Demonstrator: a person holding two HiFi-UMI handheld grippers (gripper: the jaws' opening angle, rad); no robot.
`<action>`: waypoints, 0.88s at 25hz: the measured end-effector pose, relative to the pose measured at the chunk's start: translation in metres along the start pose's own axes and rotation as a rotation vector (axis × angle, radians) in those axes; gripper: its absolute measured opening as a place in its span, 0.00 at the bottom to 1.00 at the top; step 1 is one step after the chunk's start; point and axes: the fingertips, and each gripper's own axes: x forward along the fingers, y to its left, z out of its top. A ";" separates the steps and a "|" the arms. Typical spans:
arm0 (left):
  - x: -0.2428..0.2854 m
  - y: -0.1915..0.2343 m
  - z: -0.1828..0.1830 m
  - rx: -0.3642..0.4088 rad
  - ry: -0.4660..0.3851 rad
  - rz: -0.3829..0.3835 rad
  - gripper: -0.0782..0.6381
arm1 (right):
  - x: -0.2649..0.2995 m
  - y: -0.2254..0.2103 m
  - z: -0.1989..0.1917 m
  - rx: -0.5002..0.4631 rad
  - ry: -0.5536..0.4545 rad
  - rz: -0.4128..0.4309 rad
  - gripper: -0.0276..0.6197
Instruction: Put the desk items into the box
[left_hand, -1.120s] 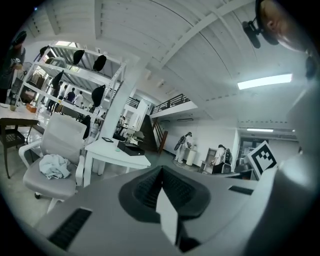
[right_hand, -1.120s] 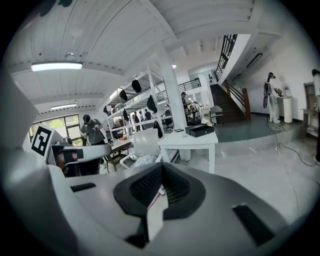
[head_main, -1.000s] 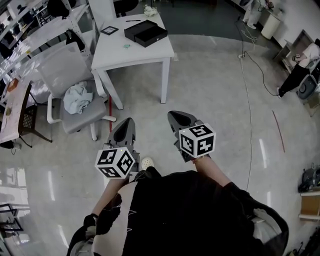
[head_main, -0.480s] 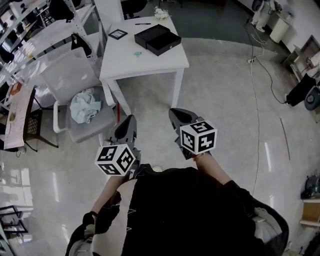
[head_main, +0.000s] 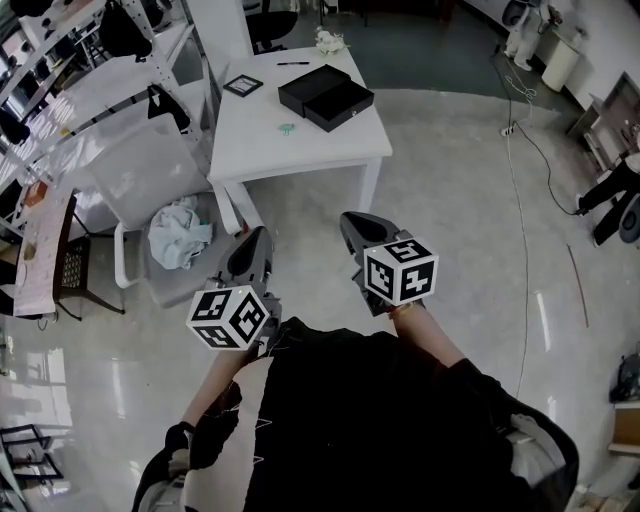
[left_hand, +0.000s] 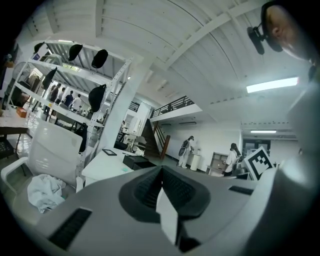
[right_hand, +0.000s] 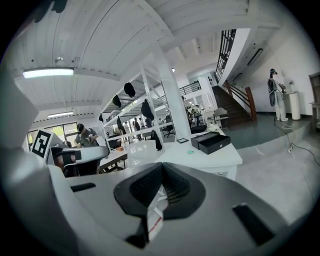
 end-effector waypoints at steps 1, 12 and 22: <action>0.002 0.003 0.001 -0.002 -0.001 -0.004 0.12 | 0.004 -0.001 0.001 0.002 0.001 -0.003 0.05; 0.007 0.039 -0.013 0.004 0.050 0.034 0.12 | 0.032 -0.001 -0.020 0.014 0.064 -0.021 0.05; -0.005 0.054 -0.039 -0.089 0.087 0.038 0.12 | 0.044 0.012 -0.046 0.022 0.143 -0.001 0.05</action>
